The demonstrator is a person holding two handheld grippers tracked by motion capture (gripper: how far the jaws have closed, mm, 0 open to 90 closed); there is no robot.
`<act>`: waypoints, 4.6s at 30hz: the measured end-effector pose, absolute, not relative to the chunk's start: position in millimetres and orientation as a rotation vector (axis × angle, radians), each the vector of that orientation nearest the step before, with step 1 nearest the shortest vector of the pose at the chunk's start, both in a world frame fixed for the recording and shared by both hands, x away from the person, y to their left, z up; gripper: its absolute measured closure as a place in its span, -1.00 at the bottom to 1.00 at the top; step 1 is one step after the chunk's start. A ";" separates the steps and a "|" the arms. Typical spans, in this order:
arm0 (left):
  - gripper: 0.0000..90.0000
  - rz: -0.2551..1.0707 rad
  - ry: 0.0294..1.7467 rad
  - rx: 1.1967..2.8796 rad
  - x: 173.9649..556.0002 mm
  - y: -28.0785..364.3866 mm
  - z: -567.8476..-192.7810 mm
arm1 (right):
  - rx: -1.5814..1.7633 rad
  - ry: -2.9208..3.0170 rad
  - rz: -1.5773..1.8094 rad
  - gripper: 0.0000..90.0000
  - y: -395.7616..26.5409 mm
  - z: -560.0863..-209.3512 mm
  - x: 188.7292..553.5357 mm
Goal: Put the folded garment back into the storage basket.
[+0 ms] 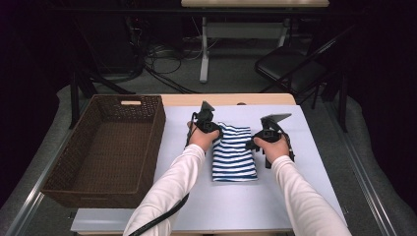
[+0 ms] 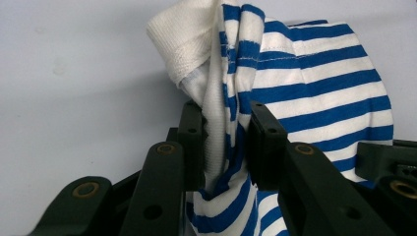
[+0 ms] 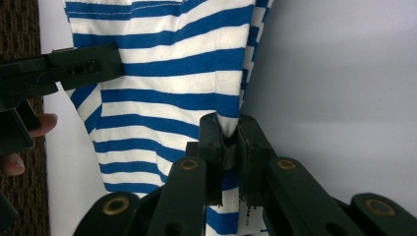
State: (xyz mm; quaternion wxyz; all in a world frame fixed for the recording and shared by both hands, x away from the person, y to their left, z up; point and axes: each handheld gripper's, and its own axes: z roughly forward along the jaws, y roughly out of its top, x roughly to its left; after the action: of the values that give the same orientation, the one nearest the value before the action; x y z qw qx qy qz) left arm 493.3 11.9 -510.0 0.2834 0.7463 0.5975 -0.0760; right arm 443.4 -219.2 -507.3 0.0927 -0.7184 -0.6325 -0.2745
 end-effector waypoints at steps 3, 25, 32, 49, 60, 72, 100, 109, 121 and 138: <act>0.59 -0.191 1.598 1.994 493.1 14.8 -506.9 | -2.129 -1.887 -0.823 0.85 -215.9 -502.3 443.3; 0.60 -0.147 1.594 1.964 487.8 47.1 -466.0 | -2.072 -1.932 -0.879 0.85 -186.1 -465.7 444.1; 0.60 -0.131 1.596 1.949 485.8 57.3 -455.6 | -2.045 -1.959 -0.883 0.85 -175.6 -453.6 443.8; 0.60 -0.102 1.606 1.927 481.6 83.7 -433.3 | -2.001 -1.974 -0.904 0.85 -153.5 -436.0 445.2; 0.60 -0.072 1.620 1.916 476.3 103.9 -417.9 | -1.966 -2.003 -0.923 0.86 -133.5 -424.6 444.9; 0.61 -0.045 1.633 1.898 471.4 126.5 -401.3 | -1.917 -2.032 -0.926 0.86 -108.7 -406.7 443.8; 0.62 -0.002 1.671 1.830 460.6 182.9 -377.2 | -1.831 -2.101 -0.930 0.86 -51.2 -385.0 441.7; 0.62 0.008 1.683 1.812 455.9 200.7 -371.3 | -1.806 -2.116 -0.926 0.87 -35.7 -381.5 440.3; 0.62 0.026 1.705 1.798 452.2 219.3 -367.3 | -1.773 -2.123 -0.924 0.87 -15.4 -378.3 439.0; 0.62 0.032 1.746 1.759 444.4 249.7 -364.1 | -1.709 -2.136 -0.937 0.87 14.1 -381.4 438.6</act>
State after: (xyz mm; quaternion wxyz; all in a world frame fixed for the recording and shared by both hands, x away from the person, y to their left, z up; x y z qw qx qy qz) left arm 444.4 249.7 -364.1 0.3253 0.6710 0.6661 0.0122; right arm 438.6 14.1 -381.4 0.1247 -0.5865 -0.7328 -0.3216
